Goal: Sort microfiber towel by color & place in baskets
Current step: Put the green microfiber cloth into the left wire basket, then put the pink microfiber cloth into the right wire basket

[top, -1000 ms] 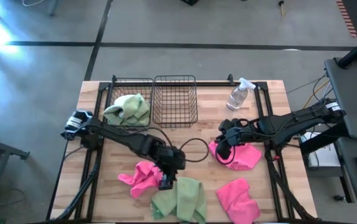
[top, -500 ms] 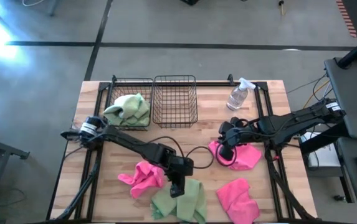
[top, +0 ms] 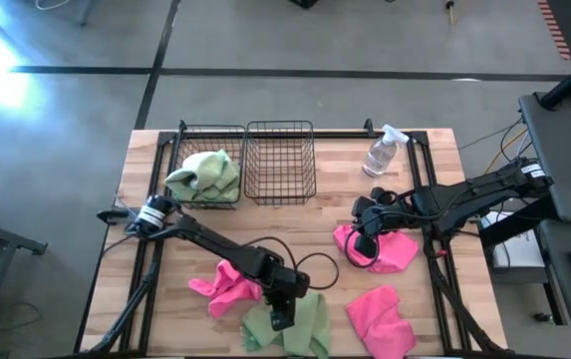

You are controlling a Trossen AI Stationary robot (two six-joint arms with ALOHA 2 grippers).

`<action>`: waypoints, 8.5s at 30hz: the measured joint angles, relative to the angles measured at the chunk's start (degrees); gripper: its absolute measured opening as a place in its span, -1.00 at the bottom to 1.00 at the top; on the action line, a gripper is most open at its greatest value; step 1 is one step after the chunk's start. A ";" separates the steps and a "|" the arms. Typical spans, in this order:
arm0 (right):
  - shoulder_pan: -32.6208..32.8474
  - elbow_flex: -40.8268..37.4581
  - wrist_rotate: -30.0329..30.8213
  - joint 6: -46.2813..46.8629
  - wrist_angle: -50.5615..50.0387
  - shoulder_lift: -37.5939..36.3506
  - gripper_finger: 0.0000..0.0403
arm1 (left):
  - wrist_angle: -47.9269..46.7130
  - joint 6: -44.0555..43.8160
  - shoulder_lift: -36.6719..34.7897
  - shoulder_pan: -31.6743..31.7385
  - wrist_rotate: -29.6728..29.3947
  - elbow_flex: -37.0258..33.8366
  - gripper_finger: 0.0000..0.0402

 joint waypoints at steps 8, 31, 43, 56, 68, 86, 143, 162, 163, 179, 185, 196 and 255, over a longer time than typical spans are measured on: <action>0.00 0.00 -0.21 0.01 -0.15 0.00 -0.66 | 3.25 0.01 4.42 0.22 -1.59 0.00 -0.35; 0.00 0.00 -2.97 -0.01 -0.52 0.00 -0.66 | 5.85 -3.48 6.93 0.42 -5.27 0.11 -0.62; 0.00 0.00 -2.97 -0.68 -0.52 0.00 -0.66 | 5.84 -6.36 5.68 0.48 -6.20 -0.09 -0.97; 0.00 0.00 -2.53 -5.34 -0.46 0.00 -0.66 | -11.85 -5.13 3.65 0.61 -15.61 15.71 -0.98; -0.02 0.00 -2.51 -10.67 -0.39 -0.02 -0.66 | -47.75 -4.34 3.63 0.91 -46.41 44.80 -0.98; -0.02 0.00 -2.49 -10.45 -0.45 -0.02 -0.66 | -61.42 1.69 -3.00 8.96 -71.52 45.72 -0.98; -0.04 0.00 5.03 -3.38 0.13 -0.02 -0.66 | -39.91 5.84 -66.92 24.54 -73.86 -21.56 -0.71; -0.04 -0.01 4.99 -3.39 0.05 -0.02 -0.66 | -39.20 5.33 -65.87 24.52 -64.35 -14.48 -0.37; -0.04 0.00 4.99 -3.39 0.06 -0.02 -0.66 | -38.29 5.35 -65.68 24.48 -61.51 -13.94 -0.37; -0.04 -0.02 4.99 -3.39 -0.65 -0.02 -0.66 | -34.52 -3.26 -63.71 4.65 -62.40 -13.42 -0.37; -0.04 -0.02 4.97 -3.39 -0.89 -0.02 -0.66 | -38.53 -11.22 -63.31 -7.47 -72.69 -13.49 -0.37; -0.04 -0.02 4.99 -2.84 -0.48 -0.02 -0.66 | -58.59 -32.12 -63.03 -17.42 -82.91 -13.64 -0.37; 0.00 -0.02 12.59 10.96 7.74 0.02 -0.66 | 0.49 -12.62 -93.41 -24.97 -46.14 -57.65 -0.37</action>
